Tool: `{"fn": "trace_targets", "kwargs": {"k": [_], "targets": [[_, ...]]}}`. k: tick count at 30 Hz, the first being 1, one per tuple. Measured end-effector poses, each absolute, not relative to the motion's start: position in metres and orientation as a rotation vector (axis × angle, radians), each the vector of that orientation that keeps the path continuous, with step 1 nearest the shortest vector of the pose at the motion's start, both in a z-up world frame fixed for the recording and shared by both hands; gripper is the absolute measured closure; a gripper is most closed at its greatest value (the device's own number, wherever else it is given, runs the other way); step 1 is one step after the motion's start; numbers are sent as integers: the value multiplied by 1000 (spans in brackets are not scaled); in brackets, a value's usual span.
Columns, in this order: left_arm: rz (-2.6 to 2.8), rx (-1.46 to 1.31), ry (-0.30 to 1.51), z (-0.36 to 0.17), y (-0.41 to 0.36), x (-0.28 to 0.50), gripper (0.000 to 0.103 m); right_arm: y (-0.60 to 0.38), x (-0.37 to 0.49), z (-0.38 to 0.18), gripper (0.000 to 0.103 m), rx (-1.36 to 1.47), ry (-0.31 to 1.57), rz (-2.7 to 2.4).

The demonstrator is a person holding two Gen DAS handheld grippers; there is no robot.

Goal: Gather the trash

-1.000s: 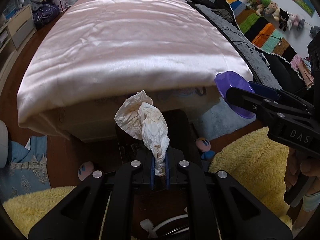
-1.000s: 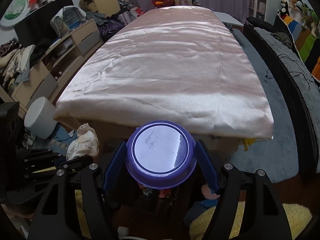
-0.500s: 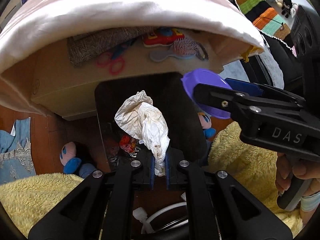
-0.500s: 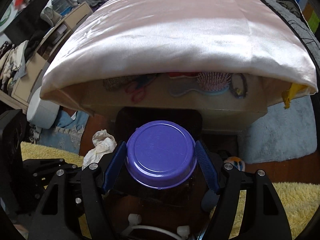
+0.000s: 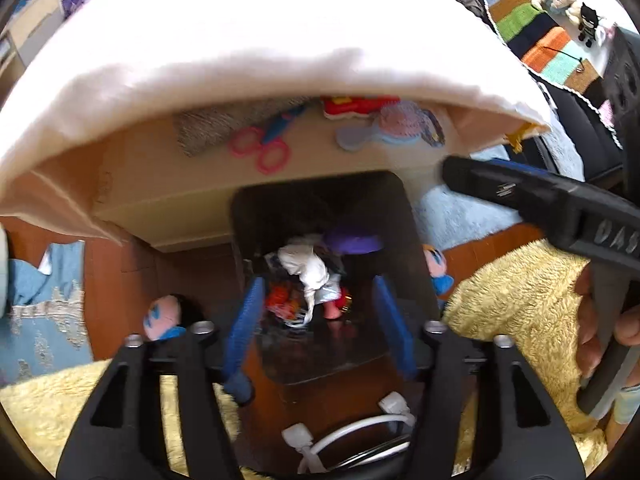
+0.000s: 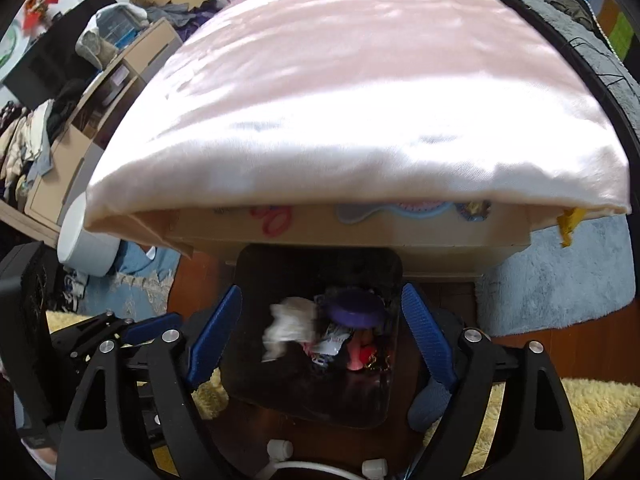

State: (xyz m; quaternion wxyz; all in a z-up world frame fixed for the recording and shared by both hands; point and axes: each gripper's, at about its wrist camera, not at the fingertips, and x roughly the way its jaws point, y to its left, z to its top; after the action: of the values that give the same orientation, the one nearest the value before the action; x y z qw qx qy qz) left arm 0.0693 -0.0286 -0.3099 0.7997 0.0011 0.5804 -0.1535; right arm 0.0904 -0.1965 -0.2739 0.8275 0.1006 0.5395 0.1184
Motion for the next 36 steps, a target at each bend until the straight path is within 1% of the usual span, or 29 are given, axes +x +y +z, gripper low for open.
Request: {"fn": "trace_targets", "kwargs": {"k": [1, 2, 4, 5, 6, 10, 15, 22, 27, 36], "targets": [[-316, 14, 1226, -304, -25, 67, 28, -200, 88, -266, 17, 209, 1123, 238], [-307, 23, 1204, -296, -22, 65, 24, -204, 86, -257, 10, 196, 1098, 224], [-289, 29, 1170, -282, -15, 63, 16, -209, 81, -237, 8, 169, 1029, 197], [-278, 23, 1147, -272, -10, 63, 13, -212, 78, -227, 7, 167, 997, 193], [-265, 15, 1120, -262, -6, 63, 9, -214, 77, -217, 4, 172, 967, 195], [-206, -16, 986, -214, 8, 64, 8, -218, 76, -182, 3, 165, 885, 204], [-182, 16, 814, -147, 7, 61, 8, -225, 70, -138, 3, 122, 760, 149], [-158, 5, 606, -58, 9, 58, 8, -234, 55, -63, 3, 63, 572, 54], [-123, 12, 567, -38, 7, 52, 8, -240, 48, -40, 3, 79, 517, 32], [-106, 14, 549, -38, 3, 30, 8, -237, 28, -43, 3, 47, 523, -50]]}}
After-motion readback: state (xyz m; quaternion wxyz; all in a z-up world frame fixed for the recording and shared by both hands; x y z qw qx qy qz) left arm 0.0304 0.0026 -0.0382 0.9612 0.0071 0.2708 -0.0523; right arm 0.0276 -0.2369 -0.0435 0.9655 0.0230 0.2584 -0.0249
